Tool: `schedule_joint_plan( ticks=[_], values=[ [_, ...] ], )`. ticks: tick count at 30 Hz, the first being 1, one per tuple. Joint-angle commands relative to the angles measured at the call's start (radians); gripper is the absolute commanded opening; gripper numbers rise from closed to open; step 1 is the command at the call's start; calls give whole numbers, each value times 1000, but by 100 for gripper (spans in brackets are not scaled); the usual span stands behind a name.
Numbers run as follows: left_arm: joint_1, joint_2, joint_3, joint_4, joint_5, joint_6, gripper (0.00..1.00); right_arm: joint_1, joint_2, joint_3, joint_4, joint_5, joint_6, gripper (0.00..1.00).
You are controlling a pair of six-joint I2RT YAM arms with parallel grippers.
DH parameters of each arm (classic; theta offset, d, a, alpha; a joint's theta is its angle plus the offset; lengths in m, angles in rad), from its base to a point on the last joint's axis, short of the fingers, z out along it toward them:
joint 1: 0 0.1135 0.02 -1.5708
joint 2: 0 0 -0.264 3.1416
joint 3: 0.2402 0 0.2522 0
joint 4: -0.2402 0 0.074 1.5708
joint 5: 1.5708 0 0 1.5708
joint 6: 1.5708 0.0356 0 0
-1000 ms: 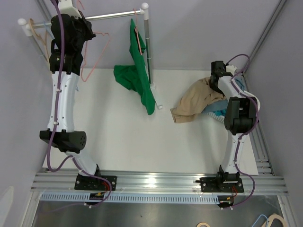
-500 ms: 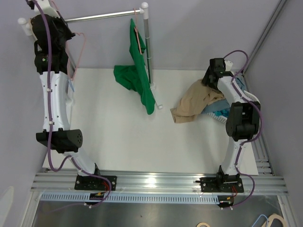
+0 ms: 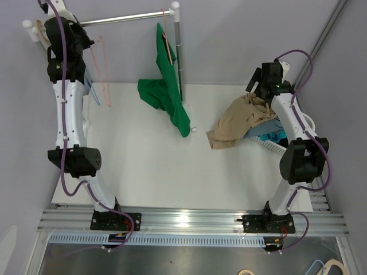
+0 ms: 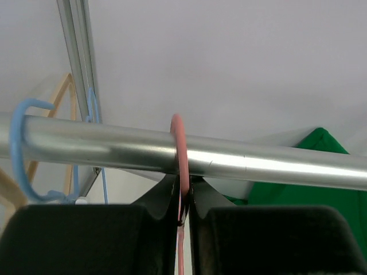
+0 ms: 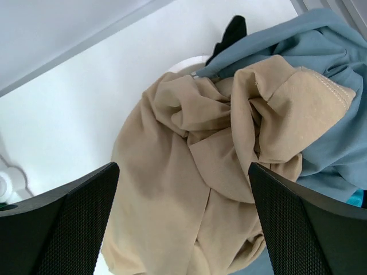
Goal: Remove the t-shirt from the hanger
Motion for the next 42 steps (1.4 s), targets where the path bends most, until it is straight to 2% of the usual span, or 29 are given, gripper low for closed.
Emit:
schedule_joint_plan(
  ticks=[1,5,8,11,15,16,19,27,31,32,33,35,37,40,42],
  values=[
    [3,18,36,64,15,-30,10,18,-65,-12,3,-30,-26,99],
    [3,19,25,55,30,-38,8,19,-86,-33,9,-27,-26,99],
    [3,12,-3,64,33,-34,1,19,-92,-41,17,-33,-20,99],
    [3,12,-3,57,33,-40,3,19,-98,-42,20,-45,-18,99],
    [0,-4,-3,49,39,-52,22,21,-111,-50,29,-51,-20,99],
    [-3,-19,-6,48,24,-49,34,19,-114,-52,30,-53,-21,99],
    [-7,-44,-9,29,-57,-38,55,21,-120,-55,35,-68,-21,99],
    [-47,-182,-66,8,-111,-23,69,21,-147,-69,55,-110,-18,99],
    [-104,-249,-95,-58,-250,-13,73,21,-158,-82,64,-133,-9,99],
    [-156,-272,-108,-67,-274,-21,73,19,-160,-85,69,-149,-11,100],
    [-191,-328,-194,-61,-315,-36,74,21,-163,-88,75,-162,-11,99],
    [-234,-398,-268,-32,-347,-46,75,24,-163,-92,78,-168,-17,99],
    [-282,-505,-430,15,-366,-53,76,24,-163,-89,73,-169,-26,100],
    [-387,-583,-587,132,-350,-56,76,24,-170,-90,72,-176,-35,100],
    [-434,-591,-627,188,-312,-76,76,21,-178,-90,67,-179,-35,99]
  ],
)
